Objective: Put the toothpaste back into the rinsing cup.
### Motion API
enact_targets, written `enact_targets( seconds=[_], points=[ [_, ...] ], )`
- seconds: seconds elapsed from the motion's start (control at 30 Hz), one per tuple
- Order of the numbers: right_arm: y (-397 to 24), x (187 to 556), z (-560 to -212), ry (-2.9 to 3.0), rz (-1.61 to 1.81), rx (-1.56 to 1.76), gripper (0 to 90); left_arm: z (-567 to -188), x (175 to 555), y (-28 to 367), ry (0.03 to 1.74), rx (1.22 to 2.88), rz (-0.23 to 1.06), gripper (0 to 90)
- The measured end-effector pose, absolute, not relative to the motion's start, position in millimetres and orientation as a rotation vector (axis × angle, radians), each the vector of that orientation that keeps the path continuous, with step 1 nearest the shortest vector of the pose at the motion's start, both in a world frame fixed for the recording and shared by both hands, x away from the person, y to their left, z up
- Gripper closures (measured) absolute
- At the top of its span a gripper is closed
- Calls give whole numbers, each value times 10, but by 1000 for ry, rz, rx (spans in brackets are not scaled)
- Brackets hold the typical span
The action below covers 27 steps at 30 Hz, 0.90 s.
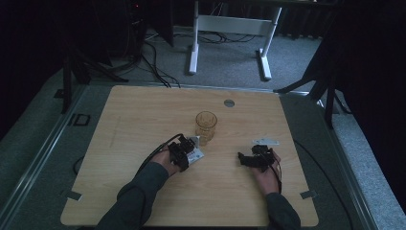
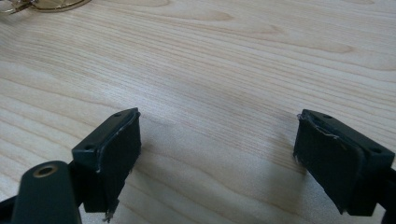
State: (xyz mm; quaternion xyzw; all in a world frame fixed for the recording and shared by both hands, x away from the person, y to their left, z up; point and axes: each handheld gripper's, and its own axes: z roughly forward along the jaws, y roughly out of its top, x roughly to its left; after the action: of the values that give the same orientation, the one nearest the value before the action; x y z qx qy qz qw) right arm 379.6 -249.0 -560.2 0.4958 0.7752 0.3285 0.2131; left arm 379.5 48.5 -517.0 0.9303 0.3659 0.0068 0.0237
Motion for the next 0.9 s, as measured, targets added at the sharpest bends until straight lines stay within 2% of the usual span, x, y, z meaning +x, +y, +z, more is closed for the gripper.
enact_targets(
  seconds=[0.47,0.9],
  points=[
    [-2491,3797,-5602,2152,912,1376,147,-5130,3766,508,1096,2870,41,693],
    [-2490,3799,-5602,2154,912,1374,147,-5049,3689,576,1096,2836,63,714]
  ],
)
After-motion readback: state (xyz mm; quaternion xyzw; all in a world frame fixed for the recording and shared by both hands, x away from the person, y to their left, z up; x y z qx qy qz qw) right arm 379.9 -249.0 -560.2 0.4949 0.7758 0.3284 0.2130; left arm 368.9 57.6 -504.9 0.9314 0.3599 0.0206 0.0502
